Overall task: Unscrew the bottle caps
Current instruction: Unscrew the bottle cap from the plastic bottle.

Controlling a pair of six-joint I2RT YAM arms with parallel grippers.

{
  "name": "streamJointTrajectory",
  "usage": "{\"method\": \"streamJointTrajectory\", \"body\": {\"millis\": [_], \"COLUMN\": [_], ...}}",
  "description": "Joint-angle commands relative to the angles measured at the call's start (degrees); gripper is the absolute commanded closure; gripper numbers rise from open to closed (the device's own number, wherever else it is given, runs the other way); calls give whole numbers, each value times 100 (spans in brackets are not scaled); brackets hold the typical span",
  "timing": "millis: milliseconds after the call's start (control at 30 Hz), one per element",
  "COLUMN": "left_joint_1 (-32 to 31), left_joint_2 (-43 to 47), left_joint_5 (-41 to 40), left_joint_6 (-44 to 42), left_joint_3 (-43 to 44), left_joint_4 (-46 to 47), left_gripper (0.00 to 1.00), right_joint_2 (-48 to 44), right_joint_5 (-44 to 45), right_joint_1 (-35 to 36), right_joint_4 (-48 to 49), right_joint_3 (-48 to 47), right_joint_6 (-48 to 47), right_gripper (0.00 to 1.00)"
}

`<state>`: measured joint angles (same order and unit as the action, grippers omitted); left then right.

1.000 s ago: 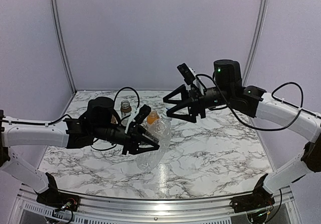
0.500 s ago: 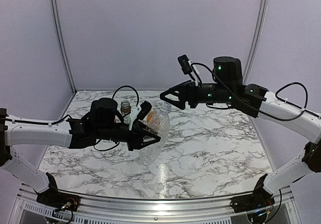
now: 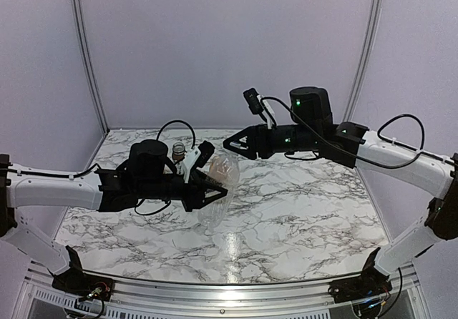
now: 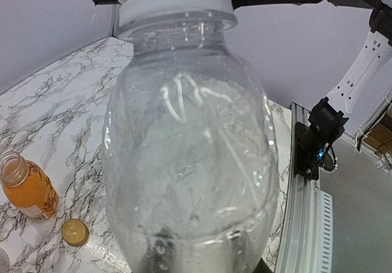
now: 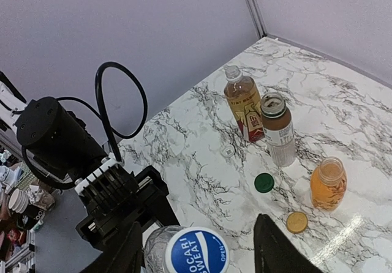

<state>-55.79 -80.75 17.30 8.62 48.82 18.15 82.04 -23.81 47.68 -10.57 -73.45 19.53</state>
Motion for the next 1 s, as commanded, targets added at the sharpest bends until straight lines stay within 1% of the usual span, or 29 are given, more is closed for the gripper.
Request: {"method": "streamJointTrajectory", "body": {"millis": [0,267,333,400,500,600,700,833,967], "left_joint_1": [-20,-20,-20,-20,-20,-11,10,71,120], "left_joint_2": [164,246,262,286,356,484,592,615,509], "left_joint_5": [-155,-271,-289,-262,-87,356,1177,2361,3300], "left_joint_6": [-19,-58,-77,-96,-165,-270,-387,-354,-247], "left_joint_3": [64,15,10,-16,-61,-161,-212,-165,-40], "left_joint_4": [167,166,166,171,171,171,171,171,171], "left_gripper": [70,70,70,70,70,70,69,69,69], "right_joint_2": [70,90,56,-7,-122,-215,-219,-249,-201], "right_joint_5": [-259,-408,-435,-517,-938,-1605,-2450,-3525,-4214], "right_joint_1": [47,30,-2,-76,-259,-423,-465,-468,-470], "right_joint_4": [271,325,348,403,621,843,693,457,46], "right_joint_3": [-107,-78,-48,15,194,402,387,349,204], "right_joint_6": [128,100,28,-79,-392,-872,-1685,-2504,-3143], "right_gripper": [51,80,86,90,92,94,93,89,85]}}
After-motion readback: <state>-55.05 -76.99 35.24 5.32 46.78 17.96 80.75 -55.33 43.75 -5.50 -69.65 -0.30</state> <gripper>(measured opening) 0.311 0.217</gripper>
